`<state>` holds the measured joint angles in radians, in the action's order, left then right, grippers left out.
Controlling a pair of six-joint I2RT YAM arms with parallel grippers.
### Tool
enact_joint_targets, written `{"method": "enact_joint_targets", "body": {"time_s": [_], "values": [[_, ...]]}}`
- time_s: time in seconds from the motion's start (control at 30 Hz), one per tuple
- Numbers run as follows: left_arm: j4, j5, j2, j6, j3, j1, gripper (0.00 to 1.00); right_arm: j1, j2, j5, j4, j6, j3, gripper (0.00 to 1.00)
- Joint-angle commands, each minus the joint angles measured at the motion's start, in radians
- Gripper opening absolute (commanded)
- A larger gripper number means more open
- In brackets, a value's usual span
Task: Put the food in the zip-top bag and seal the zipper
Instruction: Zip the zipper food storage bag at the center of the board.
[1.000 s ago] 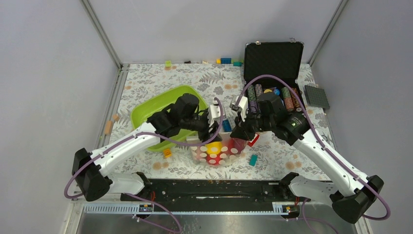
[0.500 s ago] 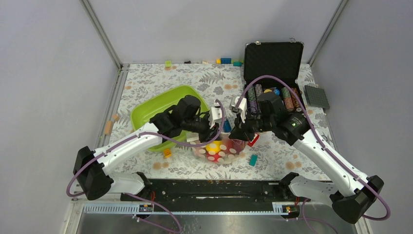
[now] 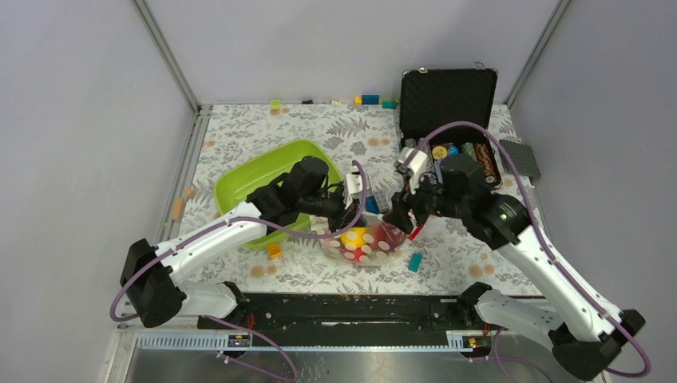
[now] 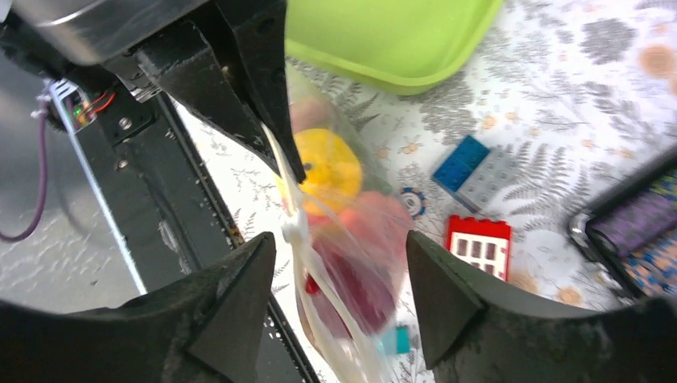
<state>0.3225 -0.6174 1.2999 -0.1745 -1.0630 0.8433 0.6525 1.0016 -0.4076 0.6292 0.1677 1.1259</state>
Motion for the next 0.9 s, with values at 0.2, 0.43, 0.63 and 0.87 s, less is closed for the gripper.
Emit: {"method": "enact_joint_targets", "body": {"time_s": [0.2, 0.43, 0.63, 0.87], "values": [[-0.094, -0.012, -0.067, 0.020, 0.017, 0.004, 0.00, -0.002, -0.214, 0.080, 0.011, -0.022, -0.061, 0.72], [-0.073, -0.050, -0.057, 0.038, -0.006, 0.002, 0.00, -0.001, -0.088, -0.087, -0.069, 0.064, 0.003, 0.71], [-0.062, -0.056, -0.044, 0.062, -0.020, 0.002, 0.00, -0.001, 0.043, -0.164, -0.002, 0.138, 0.075, 0.62], [-0.058, -0.028, -0.042, 0.071, -0.011, 0.003, 0.00, -0.001, 0.064, -0.170, 0.002, 0.148, 0.080, 0.21]]}}
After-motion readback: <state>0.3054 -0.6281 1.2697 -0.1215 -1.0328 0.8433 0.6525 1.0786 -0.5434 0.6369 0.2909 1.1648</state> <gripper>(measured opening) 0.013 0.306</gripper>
